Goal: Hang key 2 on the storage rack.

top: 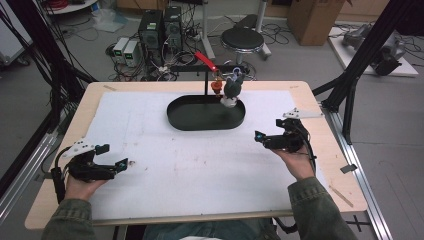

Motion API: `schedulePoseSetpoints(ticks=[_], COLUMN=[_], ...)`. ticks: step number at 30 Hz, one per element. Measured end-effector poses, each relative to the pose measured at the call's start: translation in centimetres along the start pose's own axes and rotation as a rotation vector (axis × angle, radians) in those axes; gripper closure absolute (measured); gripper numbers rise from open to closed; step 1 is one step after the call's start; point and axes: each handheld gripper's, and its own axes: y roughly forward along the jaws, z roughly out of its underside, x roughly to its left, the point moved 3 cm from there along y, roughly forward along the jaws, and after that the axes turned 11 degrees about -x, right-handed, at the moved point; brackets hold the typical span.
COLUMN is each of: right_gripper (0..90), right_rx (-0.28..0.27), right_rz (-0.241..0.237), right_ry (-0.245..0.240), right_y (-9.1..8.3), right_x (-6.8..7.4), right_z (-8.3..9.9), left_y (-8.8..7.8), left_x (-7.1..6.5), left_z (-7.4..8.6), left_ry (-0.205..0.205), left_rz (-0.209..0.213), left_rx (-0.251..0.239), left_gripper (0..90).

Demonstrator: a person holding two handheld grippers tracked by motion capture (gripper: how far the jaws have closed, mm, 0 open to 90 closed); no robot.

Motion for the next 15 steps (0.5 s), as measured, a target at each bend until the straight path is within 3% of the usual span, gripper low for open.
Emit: schedulePoseSetpoints(ticks=[4, 11, 15], right_gripper=[0.8, 0.8, 0.8], right_rx=[-0.01, -0.086, -0.104], right_rz=[-0.006, 0.003, -0.002], right_ry=[-0.007, -0.021, -0.025], right_y=[-0.6, -1.9, -2.4], right_x=[0.0, -0.5, -0.8], right_z=[1.3, 3.6, 4.4], left_y=[0.0, -0.1, -0.1], left_x=[0.0, -0.1, -0.1], left_z=[0.0, 0.1, 0.2], left_ry=[-0.004, -0.005, 0.0], left_rz=[0.0, 0.001, 0.002], left_rx=[0.0, 0.007, 0.012], left_gripper=[4.9, 4.9, 5.0])
